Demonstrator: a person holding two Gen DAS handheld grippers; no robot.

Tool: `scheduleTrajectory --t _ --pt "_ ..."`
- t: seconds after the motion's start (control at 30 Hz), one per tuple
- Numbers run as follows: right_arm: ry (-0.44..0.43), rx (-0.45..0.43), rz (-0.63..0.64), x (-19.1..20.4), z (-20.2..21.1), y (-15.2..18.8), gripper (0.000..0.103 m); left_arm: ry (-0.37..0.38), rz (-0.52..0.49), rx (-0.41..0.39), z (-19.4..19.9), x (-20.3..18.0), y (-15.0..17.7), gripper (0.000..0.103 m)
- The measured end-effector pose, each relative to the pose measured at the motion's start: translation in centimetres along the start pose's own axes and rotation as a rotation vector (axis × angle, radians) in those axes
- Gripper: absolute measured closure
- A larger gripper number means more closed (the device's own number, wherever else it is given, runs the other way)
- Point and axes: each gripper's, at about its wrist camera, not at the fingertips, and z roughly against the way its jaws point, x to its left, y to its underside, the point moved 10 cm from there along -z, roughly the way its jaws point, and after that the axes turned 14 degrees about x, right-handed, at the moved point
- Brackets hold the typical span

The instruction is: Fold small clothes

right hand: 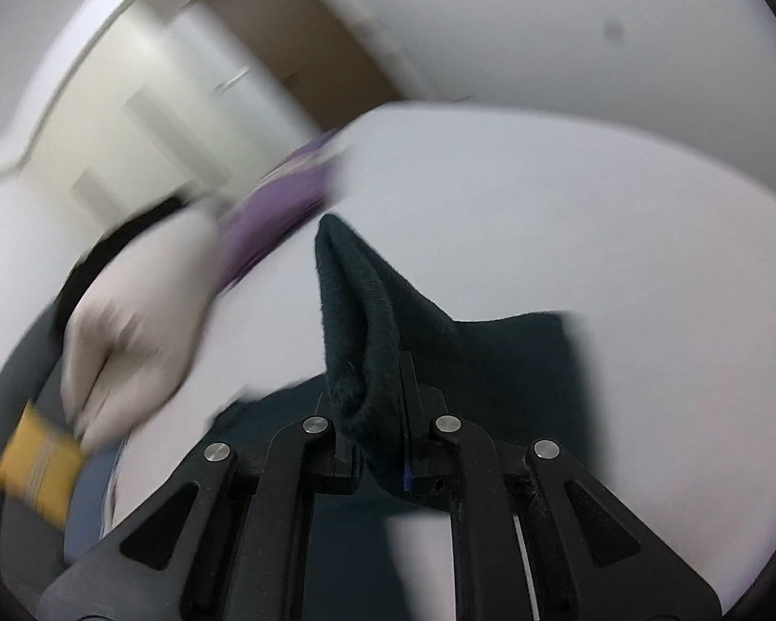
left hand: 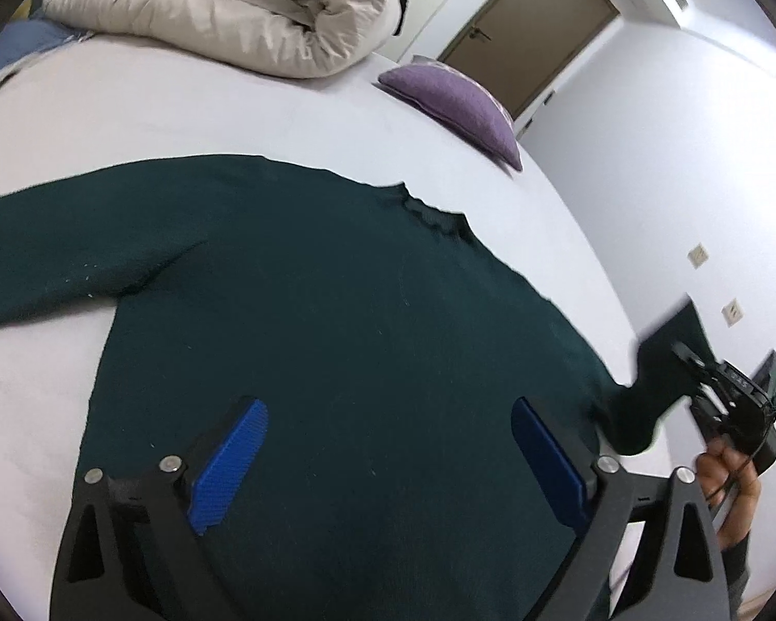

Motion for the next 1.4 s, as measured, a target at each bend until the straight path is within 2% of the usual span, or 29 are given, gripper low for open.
scheduleTrajectory --t 0.1,0.17,0.23,0.3,0.37,0.4,0.43,0.47,0.53,0.57,0.67,0.77,0.8,0.83,0.9,0.93,1.07,1.2,1.33,1.4 --pt "-0.116 0.122 0.106 10.6 -6.4 3.7 0.094 0.032 0.024 0.002 -0.1 0.9 -0.4 0.01" --pt "-0.163 0.209 0.137 15.3 -10.8 8.0 0.091 0.044 0.03 0.007 -0.4 1.3 -0.8 0.01" --pt "-0.173 0.271 0.145 18.1 -15.0 11.9 0.089 0.063 0.047 0.02 -1.1 1.6 -1.2 0.01" --pt "-0.158 0.336 0.144 18.7 -18.7 16.4 0.078 0.093 0.061 0.039 -2.0 1.5 -1.6 0.01" --pt "-0.181 0.396 0.133 18.3 -21.6 21.7 0.043 0.115 0.068 0.056 -3.1 1.3 -2.0 0.01" --pt "-0.207 0.398 0.115 17.9 -21.4 22.2 0.039 0.128 0.069 0.065 -3.8 0.8 -2.1 0.009" --pt "-0.216 0.382 0.109 16.9 -21.9 24.4 0.032 0.135 0.068 0.077 -4.6 0.3 -2.3 0.009" --pt "-0.208 0.359 0.111 16.1 -21.4 25.2 0.028 0.137 0.064 0.088 -5.3 -0.3 -2.5 0.009" --pt "-0.211 0.321 0.12 13.6 -18.9 26.8 0.028 0.133 0.048 0.121 -7.3 -1.7 -2.8 0.009" --pt "-0.228 0.308 0.105 12.5 -15.8 25.8 0.028 0.131 0.044 0.139 -8.1 -2.3 -2.8 0.009" --pt "-0.268 0.253 0.026 9.7 -10.5 24.1 0.028 0.08 0.032 0.193 -10.7 -3.0 -2.9 0.012" --pt "-0.217 0.187 -0.065 6.7 -8.7 21.3 0.028 0.01 0.019 0.178 -11.3 -3.0 -3.5 0.024" --pt "-0.21 0.193 -0.111 5.3 -8.7 21.1 0.028 -0.015 0.015 0.175 -11.2 -2.9 -3.8 0.042" --pt "-0.218 0.205 -0.175 3.8 -9.0 20.7 0.028 -0.041 0.012 0.179 -11.3 -2.7 -4.0 0.065" --pt "-0.256 0.209 -0.258 1.8 -9.1 20.3 0.03 -0.069 0.007 0.189 -11.5 -2.4 -4.7 0.087" --pt "-0.278 0.208 -0.283 1.3 -9.2 19.9 0.03 -0.062 -0.002 0.188 -11.3 -2.5 -4.9 0.093" --pt "-0.294 0.201 -0.288 1.1 -9.9 18.4 0.03 -0.066 -0.076 0.119 -9.0 -3.7 -7.1 0.094" --pt "-0.335 0.188 -0.379 0.9 -12.2 15.5 0.03 -0.064 -0.121 -0.002 -6.5 -4.5 -10.6 0.094" --pt "-0.343 0.145 -0.443 -1.4 -12.5 12.9 0.032 -0.09 -0.096 -0.059 -6.9 -1.8 -11.9 0.094" --pt "-0.316 0.116 -0.462 -3.2 -12.4 12.0 0.039 -0.102 -0.052 -0.035 -8.9 0.9 -11.6 0.094"
